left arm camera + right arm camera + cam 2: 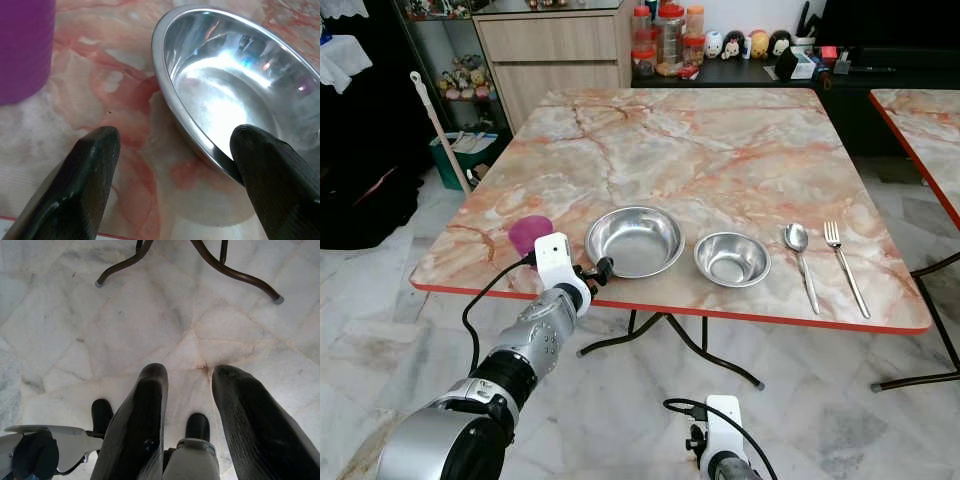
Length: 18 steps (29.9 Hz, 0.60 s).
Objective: Setting the table
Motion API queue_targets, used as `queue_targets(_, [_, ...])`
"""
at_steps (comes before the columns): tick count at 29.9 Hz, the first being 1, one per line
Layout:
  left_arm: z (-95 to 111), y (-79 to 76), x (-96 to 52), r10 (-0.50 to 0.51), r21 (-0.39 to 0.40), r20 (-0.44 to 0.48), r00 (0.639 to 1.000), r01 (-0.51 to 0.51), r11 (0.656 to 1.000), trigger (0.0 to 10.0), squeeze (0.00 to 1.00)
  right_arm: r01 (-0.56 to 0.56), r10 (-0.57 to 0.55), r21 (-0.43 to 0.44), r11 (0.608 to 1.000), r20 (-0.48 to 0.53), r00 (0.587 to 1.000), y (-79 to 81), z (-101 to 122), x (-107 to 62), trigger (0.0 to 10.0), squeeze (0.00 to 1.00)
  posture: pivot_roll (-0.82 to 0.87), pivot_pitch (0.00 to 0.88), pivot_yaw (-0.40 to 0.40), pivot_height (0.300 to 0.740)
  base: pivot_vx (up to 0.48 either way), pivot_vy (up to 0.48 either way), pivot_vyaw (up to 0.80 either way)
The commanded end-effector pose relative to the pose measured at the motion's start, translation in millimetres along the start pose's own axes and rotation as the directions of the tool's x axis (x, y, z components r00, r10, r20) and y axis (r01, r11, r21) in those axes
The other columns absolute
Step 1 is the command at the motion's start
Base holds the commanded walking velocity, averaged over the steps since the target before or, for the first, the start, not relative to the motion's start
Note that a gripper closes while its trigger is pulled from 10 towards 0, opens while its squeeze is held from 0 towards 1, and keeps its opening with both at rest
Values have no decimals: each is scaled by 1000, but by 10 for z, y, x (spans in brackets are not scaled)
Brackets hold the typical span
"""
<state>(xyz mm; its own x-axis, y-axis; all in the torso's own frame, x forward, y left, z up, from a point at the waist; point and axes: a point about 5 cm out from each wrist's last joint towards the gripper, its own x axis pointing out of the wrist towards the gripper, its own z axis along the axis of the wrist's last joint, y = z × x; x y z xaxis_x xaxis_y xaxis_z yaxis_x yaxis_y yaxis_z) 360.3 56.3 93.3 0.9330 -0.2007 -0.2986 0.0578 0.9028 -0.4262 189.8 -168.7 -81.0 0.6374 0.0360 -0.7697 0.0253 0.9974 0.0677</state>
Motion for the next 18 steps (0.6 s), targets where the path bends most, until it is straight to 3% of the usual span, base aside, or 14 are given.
queue_targets(1, [-30,-544,7,-120,-55,-7,993,119,991,10000,0,4,-4,15,1000,5,1000,3,-10,-4,10000,0,-192,0,84,740,0,0,0])
queue_targets(9, [72,-651,26,-142,-117,17,990,143,983,10000,0,5,-5,16,1000,3,1000,-1,-24,-8,10000,0,-194,0,82,740,0,0,0])
queue_targets(18, [71,-675,33,-143,-106,10,990,144,984,10000,0,3,-3,18,1000,6,1000,7,-12,-4,10000,0,-195,0,85,740,0,0,0])
